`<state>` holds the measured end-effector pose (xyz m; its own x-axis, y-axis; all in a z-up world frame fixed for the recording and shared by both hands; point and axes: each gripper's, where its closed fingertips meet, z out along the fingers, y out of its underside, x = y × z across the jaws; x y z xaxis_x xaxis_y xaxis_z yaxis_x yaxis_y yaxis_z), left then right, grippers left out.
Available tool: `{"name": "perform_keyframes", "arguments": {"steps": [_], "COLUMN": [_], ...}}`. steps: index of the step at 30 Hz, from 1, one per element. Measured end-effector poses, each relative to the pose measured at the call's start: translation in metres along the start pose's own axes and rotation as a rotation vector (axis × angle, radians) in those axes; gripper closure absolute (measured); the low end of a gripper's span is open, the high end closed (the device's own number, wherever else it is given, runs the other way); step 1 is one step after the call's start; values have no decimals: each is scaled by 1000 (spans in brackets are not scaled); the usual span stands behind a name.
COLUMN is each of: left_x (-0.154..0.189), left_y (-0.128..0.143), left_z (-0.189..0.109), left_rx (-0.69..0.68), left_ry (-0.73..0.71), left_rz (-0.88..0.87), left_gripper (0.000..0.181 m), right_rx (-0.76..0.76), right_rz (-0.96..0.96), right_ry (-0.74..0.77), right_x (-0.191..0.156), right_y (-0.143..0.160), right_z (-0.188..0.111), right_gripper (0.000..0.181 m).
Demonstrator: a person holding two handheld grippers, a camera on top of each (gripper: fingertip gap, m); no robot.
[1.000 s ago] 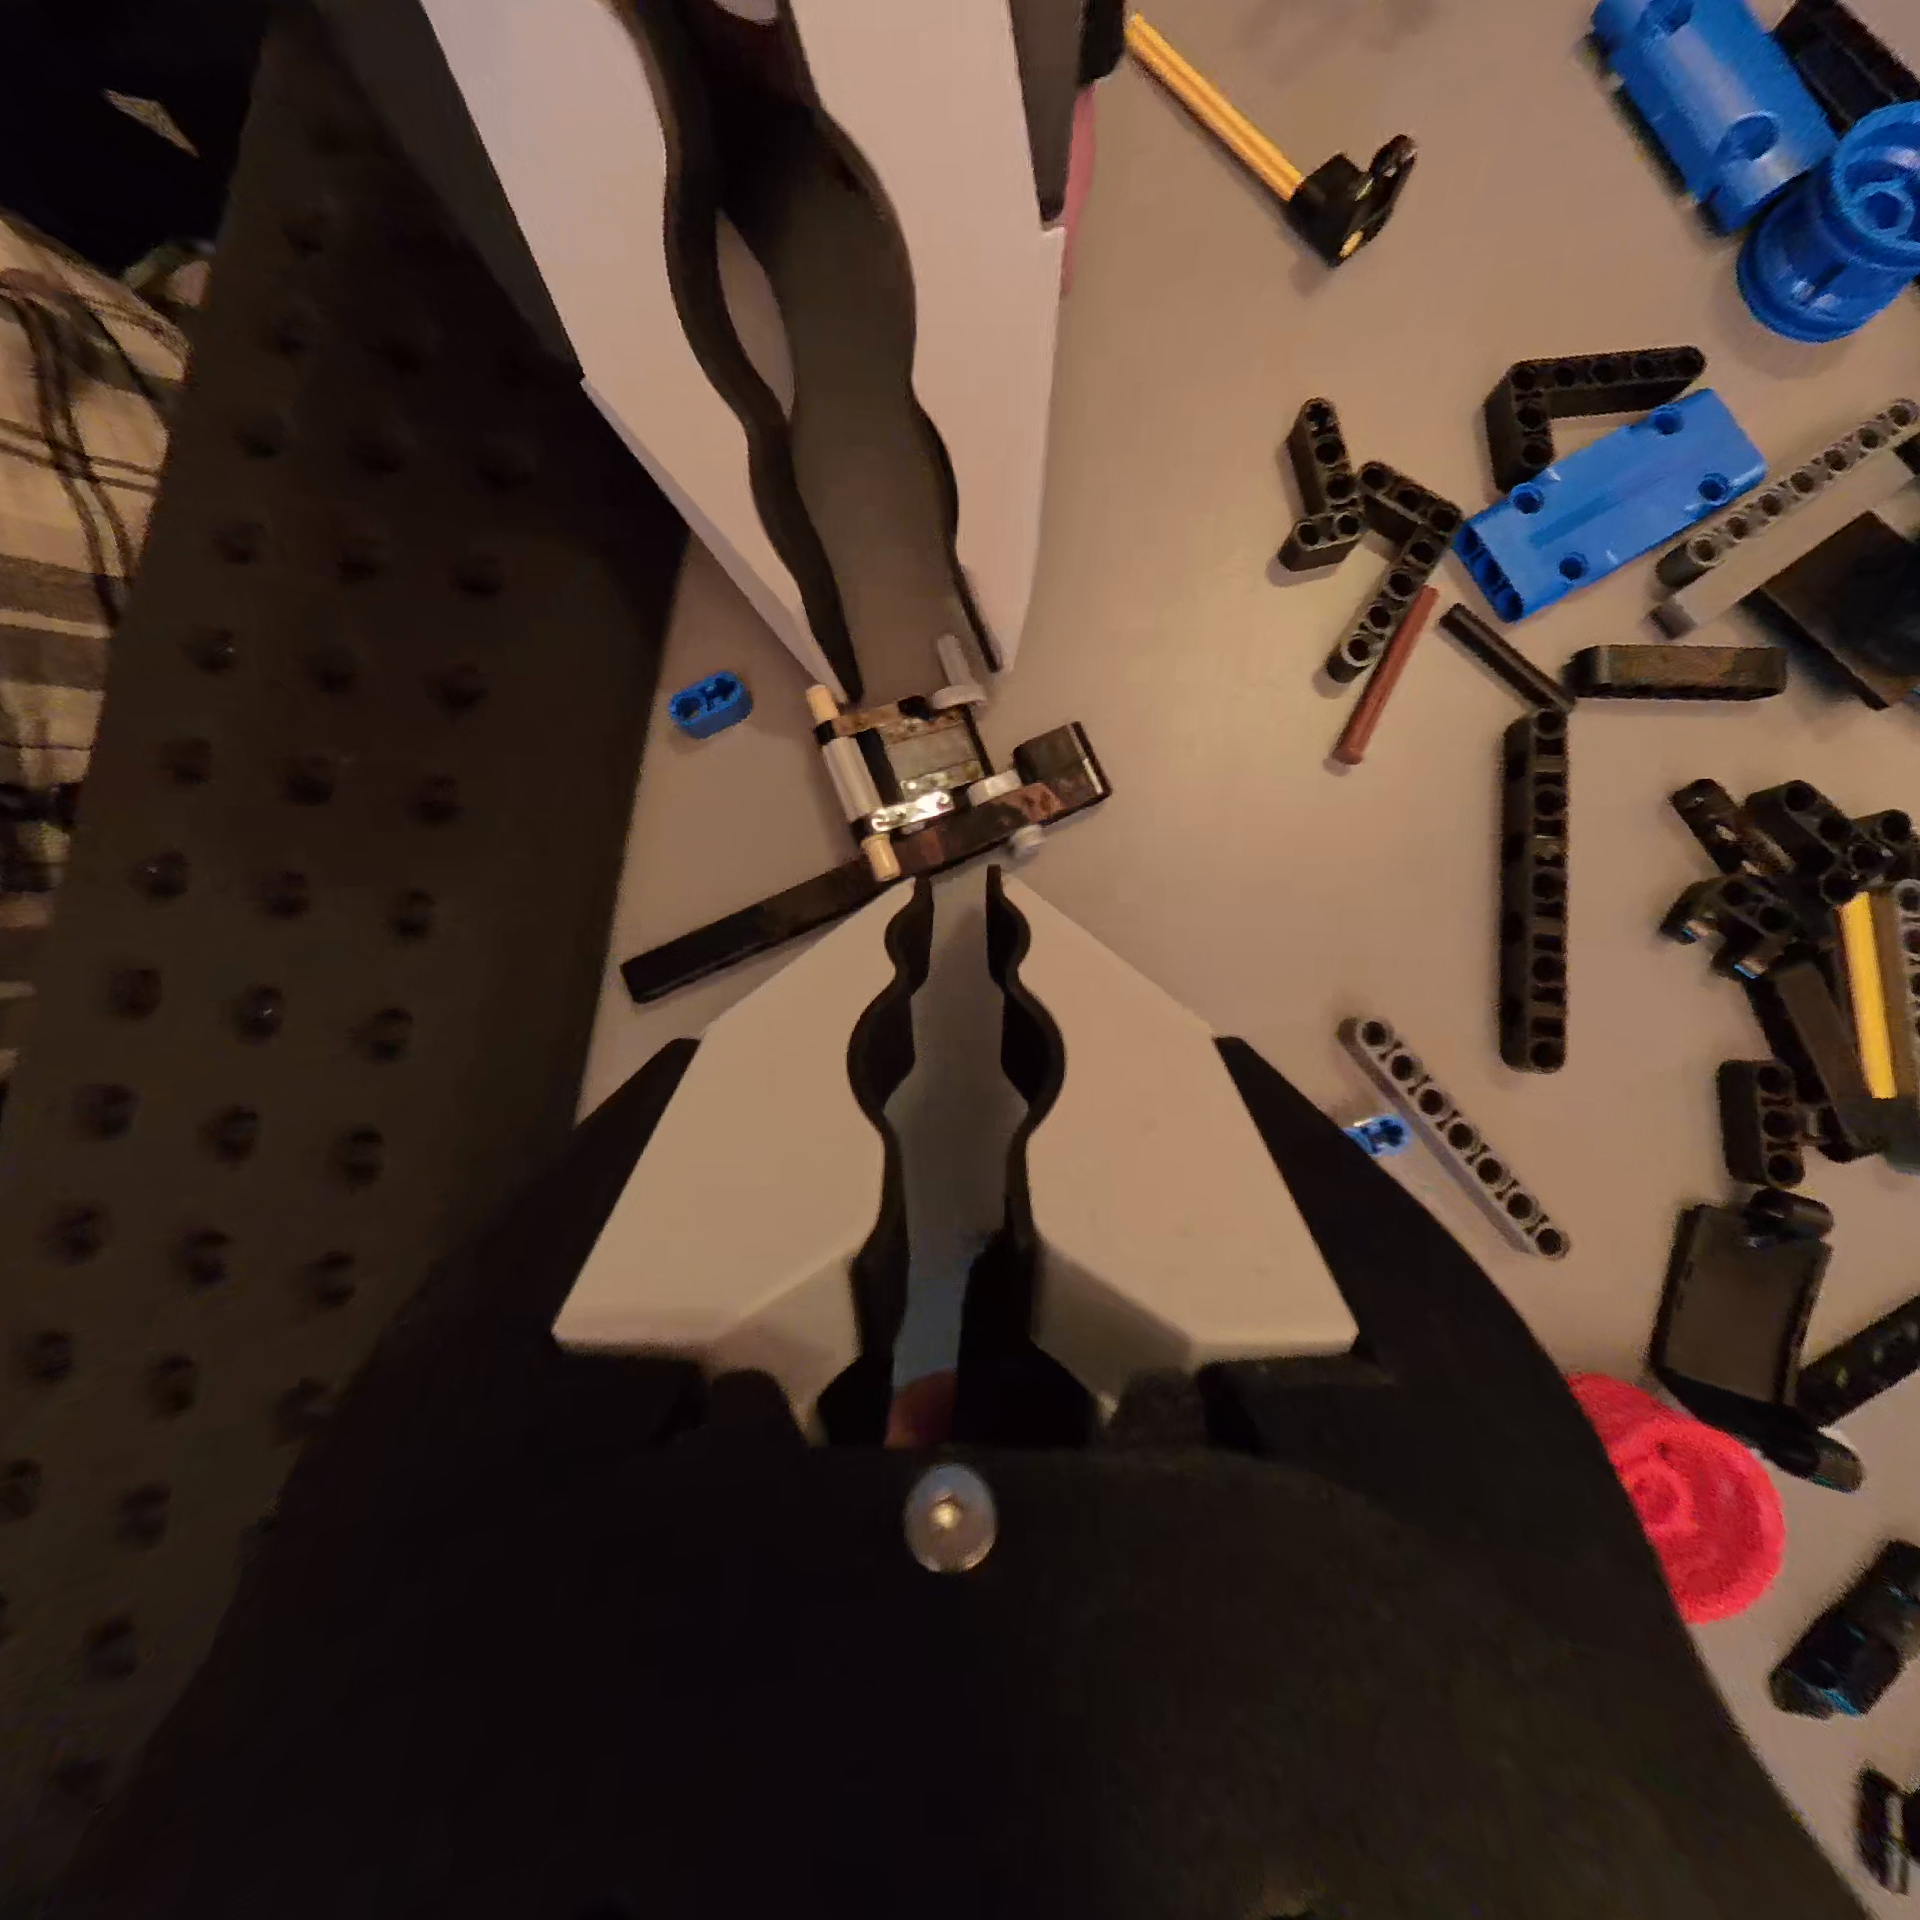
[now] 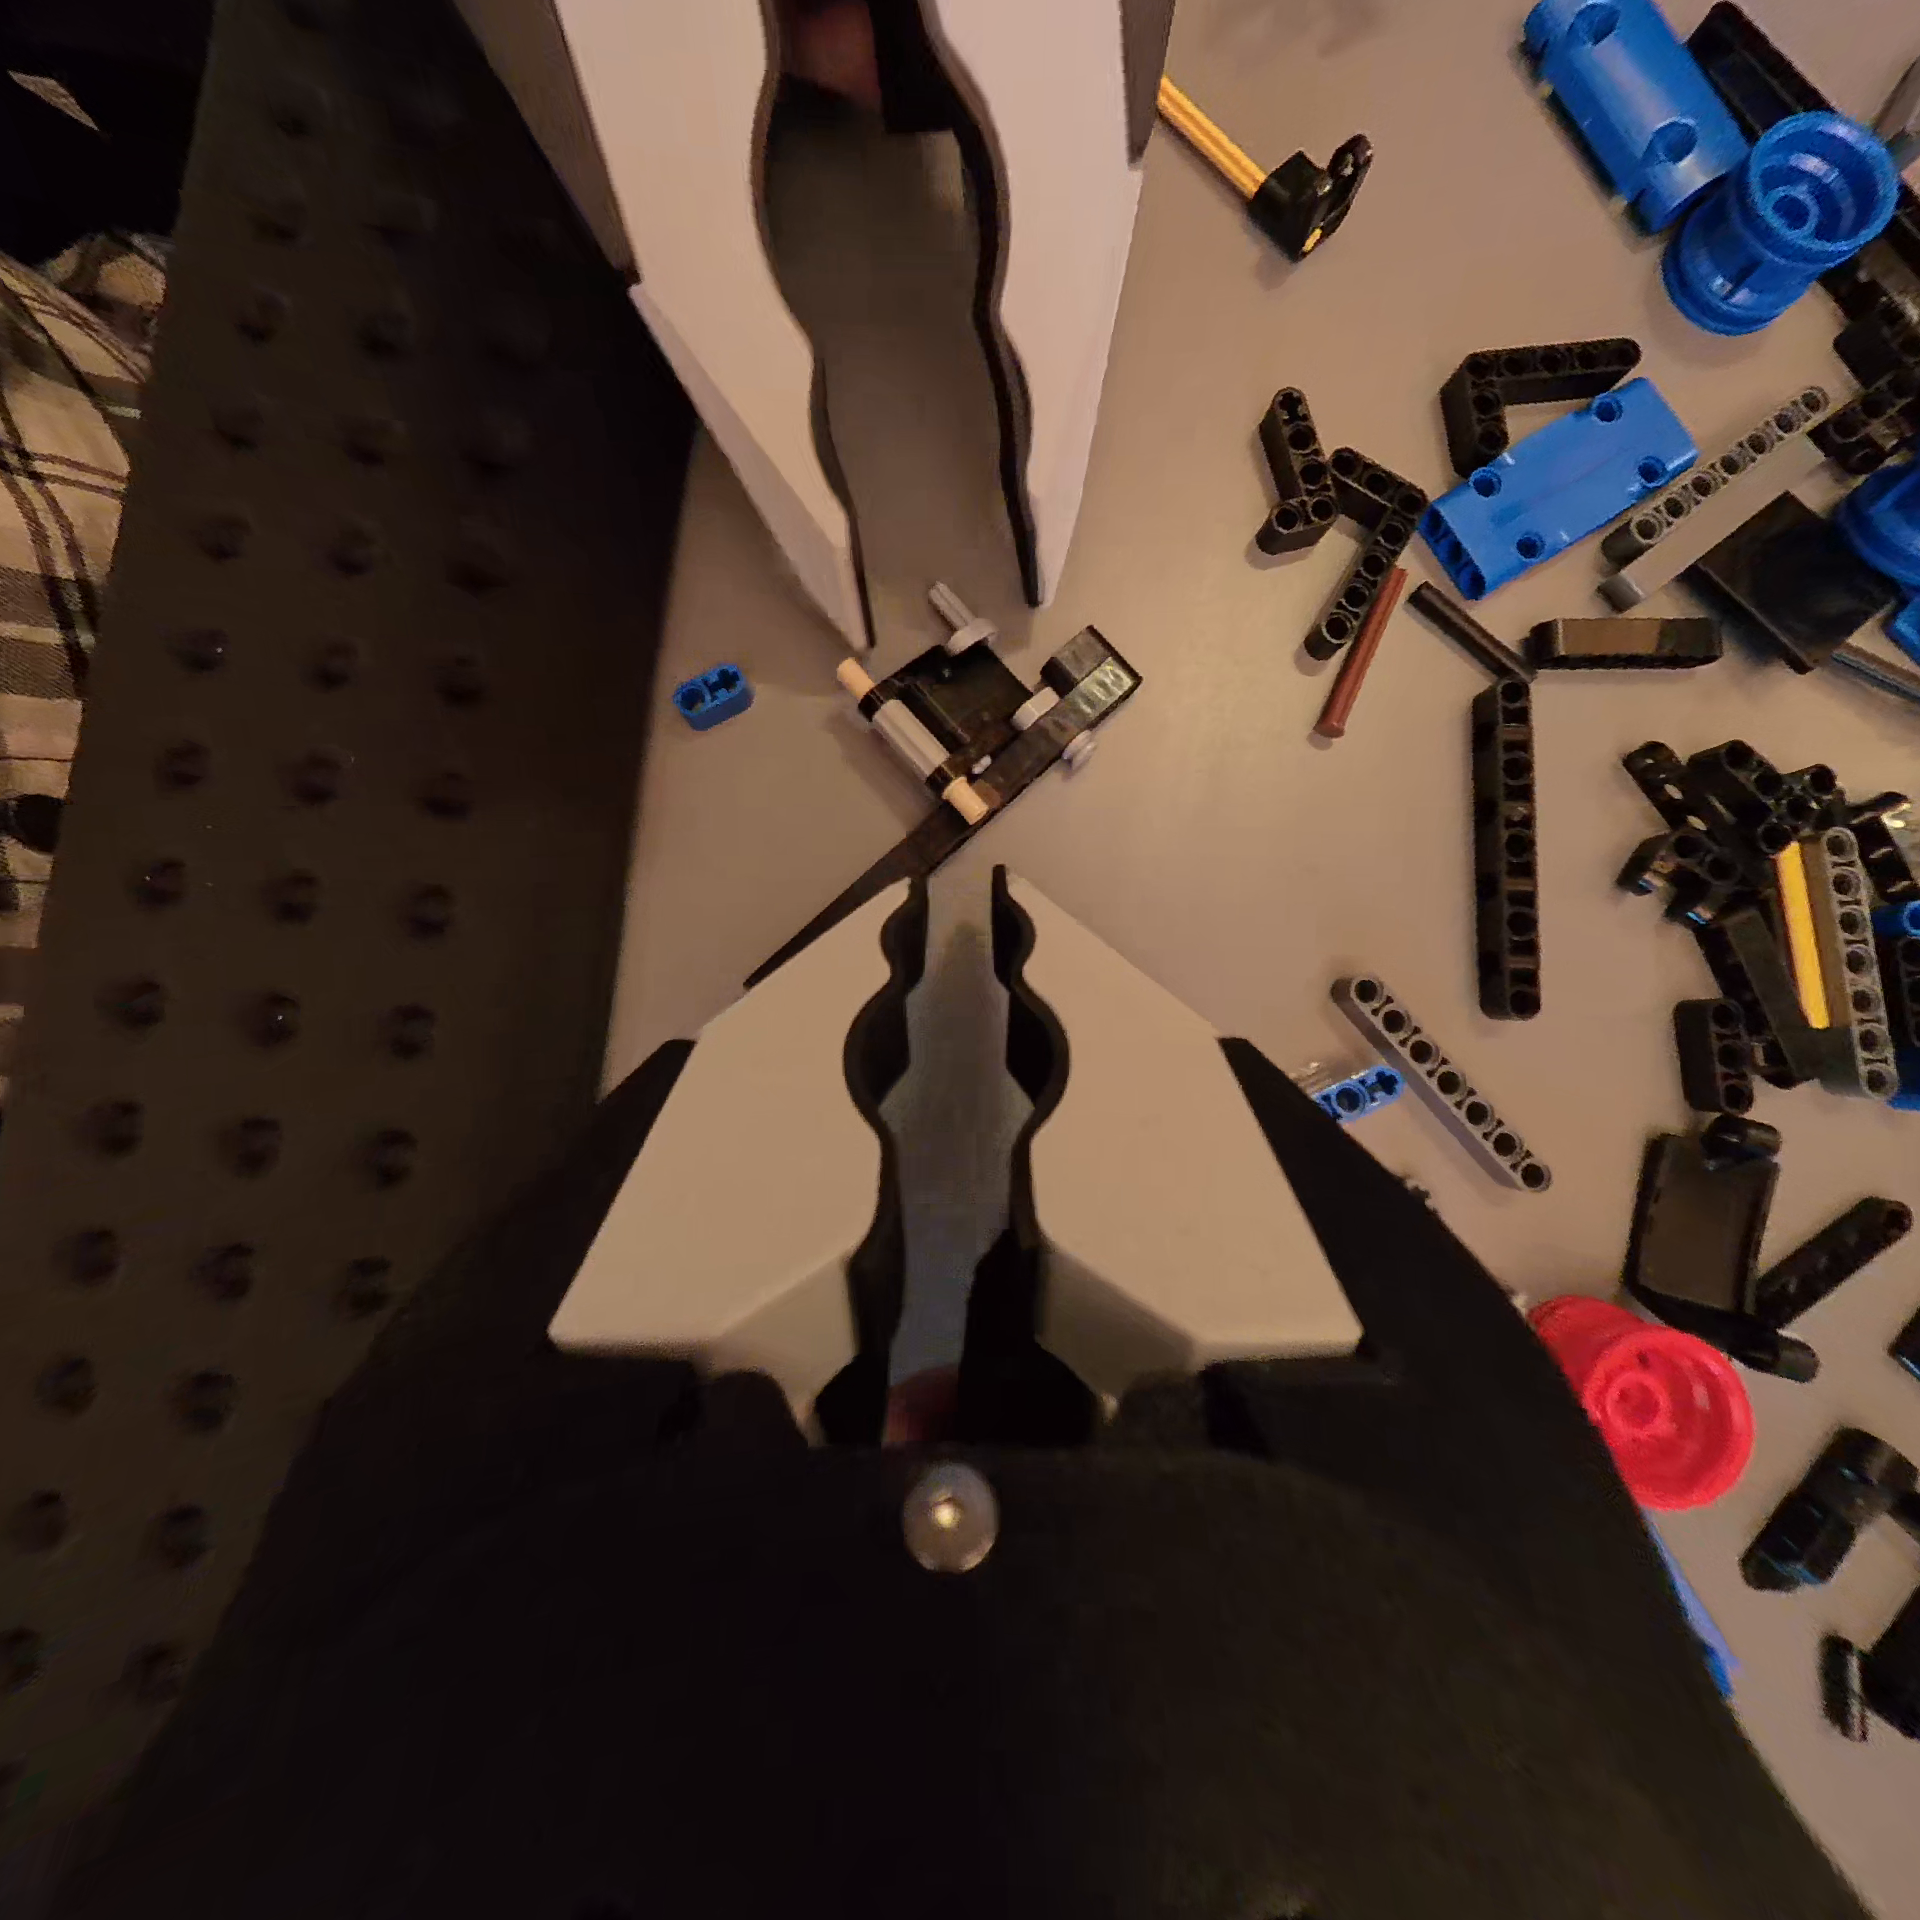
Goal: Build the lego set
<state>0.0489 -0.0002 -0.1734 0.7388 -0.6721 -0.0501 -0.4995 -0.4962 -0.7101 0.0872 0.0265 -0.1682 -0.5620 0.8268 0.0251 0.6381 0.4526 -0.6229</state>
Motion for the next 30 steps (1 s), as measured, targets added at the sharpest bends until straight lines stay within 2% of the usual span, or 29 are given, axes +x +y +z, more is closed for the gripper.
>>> {"name": "perform_keyframes", "arguments": {"steps": [4,7,12,17,23,27,30], "left_x": [-1,1,13,31,5,-12,-9], "left_y": [5,9,4,-4,-14,-8,-8], "left_z": [-9,-5,2,8,-8,0,5], "left_rx": [-23,-56,-54,-30,42,-23,-33], "left_ry": [-30,-51,1,54,-8,-56,-17], "left_rz": [-2,32,65,194,194,237,227], "left_gripper": [151,160,165,166,157,152,158], "right_rx": [-26,-70,-123,-195,-218,-218,-231], "right_rz": [9,45,49,-92,-219,-310,-362], "right_ry": [-2,17,82,132,126,117,131], "right_x": [-14,-19,-8,7,17,17,23], "right_y": [-1,2,6,15,16,12,14], "right_z": [-4,3,10,3,2,4,3], "right_gripper": [160,154,167,174,175,175,174]}}
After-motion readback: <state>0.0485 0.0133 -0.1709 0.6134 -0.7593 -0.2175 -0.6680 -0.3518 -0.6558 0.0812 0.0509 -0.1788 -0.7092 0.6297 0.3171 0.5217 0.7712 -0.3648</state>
